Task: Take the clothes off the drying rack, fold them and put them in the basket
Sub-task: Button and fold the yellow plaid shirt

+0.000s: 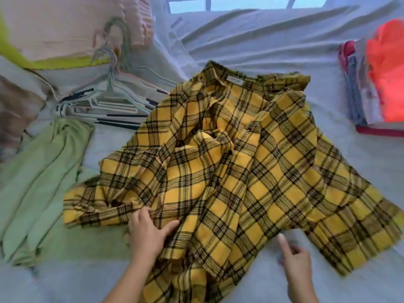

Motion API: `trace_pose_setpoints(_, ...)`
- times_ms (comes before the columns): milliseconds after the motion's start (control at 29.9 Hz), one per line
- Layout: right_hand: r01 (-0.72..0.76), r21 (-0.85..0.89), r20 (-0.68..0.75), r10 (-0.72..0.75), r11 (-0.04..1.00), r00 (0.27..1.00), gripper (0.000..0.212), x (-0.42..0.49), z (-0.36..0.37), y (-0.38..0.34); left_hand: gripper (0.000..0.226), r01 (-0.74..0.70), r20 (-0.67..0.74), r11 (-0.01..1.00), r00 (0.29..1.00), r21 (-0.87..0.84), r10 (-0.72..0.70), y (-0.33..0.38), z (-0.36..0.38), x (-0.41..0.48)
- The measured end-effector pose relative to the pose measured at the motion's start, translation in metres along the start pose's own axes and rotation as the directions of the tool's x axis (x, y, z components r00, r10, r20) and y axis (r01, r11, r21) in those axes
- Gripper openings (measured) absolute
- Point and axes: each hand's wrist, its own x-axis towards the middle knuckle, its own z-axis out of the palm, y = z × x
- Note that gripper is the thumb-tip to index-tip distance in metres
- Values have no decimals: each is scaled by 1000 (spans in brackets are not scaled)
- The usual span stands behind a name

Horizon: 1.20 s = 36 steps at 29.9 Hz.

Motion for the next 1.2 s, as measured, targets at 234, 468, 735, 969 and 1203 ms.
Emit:
trace_pose_setpoints(234, -28, 179, 114, 7, 983, 993, 37, -44, 37, 10, 8, -197, -36, 906, 980, -375, 198, -16, -17, -7)
trace_pose_setpoints(468, 189, 133, -159, -167, 973, 973, 24, -45, -49, 38, 5, -177, -30, 770, 979, -613, 201, -42, -45, -54)
trace_pose_setpoints(735, 175, -139, -246, -205, 975, 947, 36, -42, -186, 132, 17, -171, 156, 957, 965, -235, 211, -115, -8, -149)
trace_pose_setpoints(969, 102, -331, -141, -156, 938, 978, 54, -35, -195, 177, 37, -196, 391, 969, 912, 151, 123, -133, 15, -176)
trace_pose_setpoints(1203, 520, -297, 146, -501, 801, 853, 25, -39, -113, 96, 11, -390, 276, 911, 868, -134, 412, -2, 36, -155)
